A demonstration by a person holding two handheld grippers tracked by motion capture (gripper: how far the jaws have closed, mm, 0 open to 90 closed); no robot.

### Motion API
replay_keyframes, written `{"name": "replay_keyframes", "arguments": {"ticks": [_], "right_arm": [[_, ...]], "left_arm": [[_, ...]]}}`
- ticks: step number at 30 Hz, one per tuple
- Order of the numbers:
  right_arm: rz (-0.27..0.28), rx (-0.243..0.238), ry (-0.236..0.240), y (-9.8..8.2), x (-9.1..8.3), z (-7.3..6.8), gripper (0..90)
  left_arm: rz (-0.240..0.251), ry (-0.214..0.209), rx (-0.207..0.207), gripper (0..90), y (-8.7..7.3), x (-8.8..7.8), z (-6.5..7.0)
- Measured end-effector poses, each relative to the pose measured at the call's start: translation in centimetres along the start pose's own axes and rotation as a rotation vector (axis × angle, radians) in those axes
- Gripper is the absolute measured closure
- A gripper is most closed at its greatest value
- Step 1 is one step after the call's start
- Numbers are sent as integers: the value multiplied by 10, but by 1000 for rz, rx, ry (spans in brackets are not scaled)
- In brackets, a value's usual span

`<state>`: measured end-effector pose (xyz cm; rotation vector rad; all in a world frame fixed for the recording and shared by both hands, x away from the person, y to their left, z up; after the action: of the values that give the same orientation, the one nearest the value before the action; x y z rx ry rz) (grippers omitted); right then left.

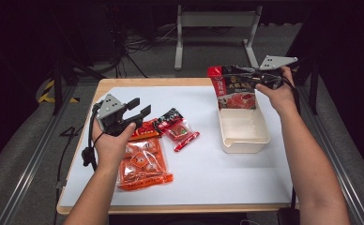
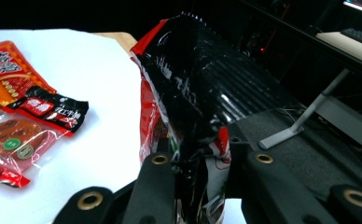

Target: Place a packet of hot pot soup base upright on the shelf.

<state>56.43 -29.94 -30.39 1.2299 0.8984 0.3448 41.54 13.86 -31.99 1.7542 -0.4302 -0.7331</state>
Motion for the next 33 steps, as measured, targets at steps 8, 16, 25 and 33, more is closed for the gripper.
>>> {"name": "replay_keyframes", "arguments": {"ticks": [8,16,25,33], "right_arm": [[-92,36,-60,-21,1,4,809],[-98,100,-91,-44,-10,11,806],[-116,119,-120,-38,-14,6,668],[-48,217,-120,-30,-29,-3,330]], "left_arm": [[4,-4,-2,501,0,2,-1],[-1,-19,-9,494,-2,8,1],[-5,-21,-15,457,-6,9,-3],[-19,-31,-20,270,-8,4,-6]]}}
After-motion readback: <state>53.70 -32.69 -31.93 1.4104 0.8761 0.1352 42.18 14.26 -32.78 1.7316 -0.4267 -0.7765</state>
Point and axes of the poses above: each handheld gripper's, and its own axes: x roughly forward along the jaws, y roughly out of its top, z roughly to its right, the point moved 3 cm from there along x, roughly forward along the jaws, and after that the axes turned 13 degrees about x, right-handed, at the moved point
